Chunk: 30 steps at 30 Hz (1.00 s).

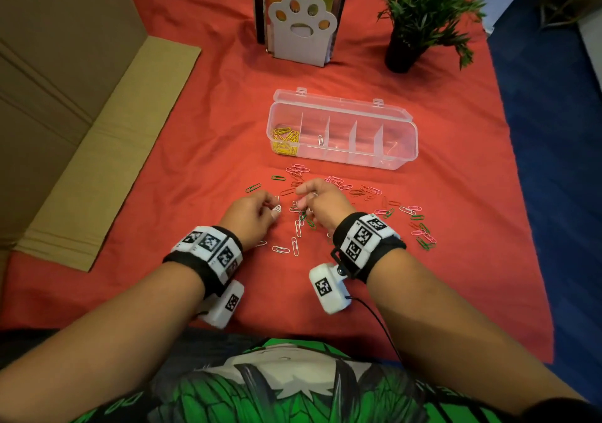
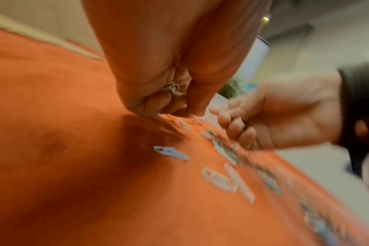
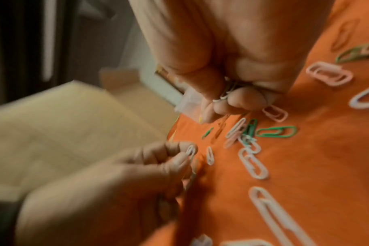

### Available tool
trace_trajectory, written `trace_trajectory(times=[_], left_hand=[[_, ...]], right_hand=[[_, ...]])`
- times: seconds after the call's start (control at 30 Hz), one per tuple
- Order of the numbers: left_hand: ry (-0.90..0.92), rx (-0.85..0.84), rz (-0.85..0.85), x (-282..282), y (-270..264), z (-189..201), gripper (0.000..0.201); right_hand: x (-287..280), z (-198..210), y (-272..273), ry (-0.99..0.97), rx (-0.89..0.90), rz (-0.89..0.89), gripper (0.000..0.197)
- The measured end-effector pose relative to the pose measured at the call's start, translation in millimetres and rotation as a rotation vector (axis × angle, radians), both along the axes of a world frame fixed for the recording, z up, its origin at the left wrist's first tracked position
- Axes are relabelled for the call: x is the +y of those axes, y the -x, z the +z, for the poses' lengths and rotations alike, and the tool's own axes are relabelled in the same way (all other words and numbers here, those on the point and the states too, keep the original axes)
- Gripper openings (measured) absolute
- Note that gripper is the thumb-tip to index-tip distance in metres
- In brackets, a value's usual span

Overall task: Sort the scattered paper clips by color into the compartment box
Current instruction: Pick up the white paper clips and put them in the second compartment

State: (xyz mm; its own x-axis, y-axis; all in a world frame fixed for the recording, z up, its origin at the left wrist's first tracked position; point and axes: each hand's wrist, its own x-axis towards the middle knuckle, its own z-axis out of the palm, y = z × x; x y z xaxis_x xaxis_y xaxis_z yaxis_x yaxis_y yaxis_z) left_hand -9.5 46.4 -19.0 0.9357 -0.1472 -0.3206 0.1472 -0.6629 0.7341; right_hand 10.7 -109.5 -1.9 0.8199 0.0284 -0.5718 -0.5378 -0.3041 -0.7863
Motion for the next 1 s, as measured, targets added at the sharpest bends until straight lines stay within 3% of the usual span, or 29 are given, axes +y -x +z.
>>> trace_trajectory(times=[0.17,0.23,0.3,0.37,0.43,0.6,0.67,0.93,1.0], left_hand=[[0.758,0.507,0.514,18,-2,22,0.021],[0.986,0.629,0.613,27,-3,33,0.016],[1.067,0.662,0.649,32,-4,35,0.014],[0.943,0.631,0.699,32,-5,31,0.026],[0.715,0.495,0.697,31,-6,23,0.032],[-0.082,0.032,0.349,37,-3,12,0.021],[-0.257,-0.065,0.224,35,-2,10,0.018],[-0.387,-0.113,0.045,30,-2,3,0.015],[-0.336,-0.03,0.086,30,-4,4,0.016]], right_hand=[[-4,7,-9,-0.15,0.098,-0.079,0.034],[-2,4,-10,0.019,0.011,0.038,0.038],[3,0,-7,0.192,-0.076,0.182,0.037],[8,-4,-1,0.291,-0.087,0.315,0.035],[4,-8,4,0.339,-0.051,0.373,0.034],[-23,-1,1,0.588,-0.083,0.392,0.022],[-26,6,-3,0.629,-0.168,0.366,0.017],[7,3,-1,0.914,-0.446,0.675,0.028],[12,3,0,0.963,-0.482,0.704,0.028]])
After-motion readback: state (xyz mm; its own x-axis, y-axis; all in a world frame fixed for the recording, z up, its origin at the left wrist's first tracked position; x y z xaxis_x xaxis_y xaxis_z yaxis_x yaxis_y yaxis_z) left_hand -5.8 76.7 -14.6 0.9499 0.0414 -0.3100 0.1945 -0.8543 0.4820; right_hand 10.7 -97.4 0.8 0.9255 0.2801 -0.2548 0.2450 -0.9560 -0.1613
